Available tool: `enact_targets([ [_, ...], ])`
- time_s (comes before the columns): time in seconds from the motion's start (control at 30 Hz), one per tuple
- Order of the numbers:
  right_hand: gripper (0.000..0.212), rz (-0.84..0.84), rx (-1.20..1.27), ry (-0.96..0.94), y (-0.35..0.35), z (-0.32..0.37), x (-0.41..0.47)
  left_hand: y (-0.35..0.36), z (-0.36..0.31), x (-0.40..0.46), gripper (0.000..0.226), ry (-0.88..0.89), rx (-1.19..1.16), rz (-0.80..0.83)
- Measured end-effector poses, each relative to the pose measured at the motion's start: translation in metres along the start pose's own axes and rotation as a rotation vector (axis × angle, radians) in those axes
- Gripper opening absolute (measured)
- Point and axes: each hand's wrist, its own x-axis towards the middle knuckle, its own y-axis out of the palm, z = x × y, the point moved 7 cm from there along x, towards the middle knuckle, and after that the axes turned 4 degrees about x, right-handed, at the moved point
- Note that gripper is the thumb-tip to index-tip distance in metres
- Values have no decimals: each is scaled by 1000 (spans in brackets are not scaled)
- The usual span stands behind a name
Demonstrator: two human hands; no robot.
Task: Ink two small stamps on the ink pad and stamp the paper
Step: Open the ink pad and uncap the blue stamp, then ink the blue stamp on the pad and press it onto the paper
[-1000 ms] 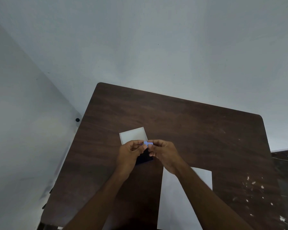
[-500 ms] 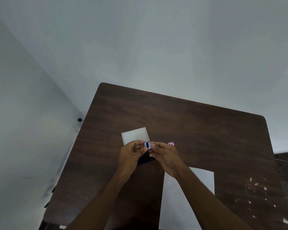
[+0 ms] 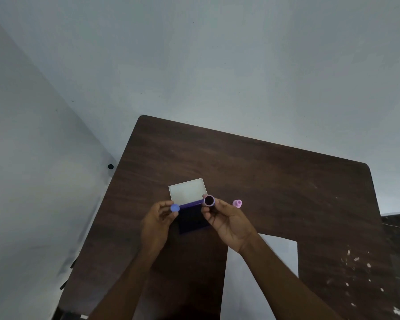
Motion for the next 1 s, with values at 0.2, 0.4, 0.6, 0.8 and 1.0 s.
enact_targets([
  [0.2,31,35,57,19,9,-1,-1,-7,26,4,31,91,325,-79],
  [0.4,32,99,53,26,17,2,-7,-5,40,-4,33,83,327,-149],
  [0.6,35,110,43,10,19,3,-9,-4,26,-2,36,112,316,-108],
  [0.8,38,132,-9,-26,23,7,-8,-10,-46,-18,29,187,94,-87],
  [1.0,37,132,-38,-63,21,9,-5,-2,-114,-42,53,427,214,-29],
])
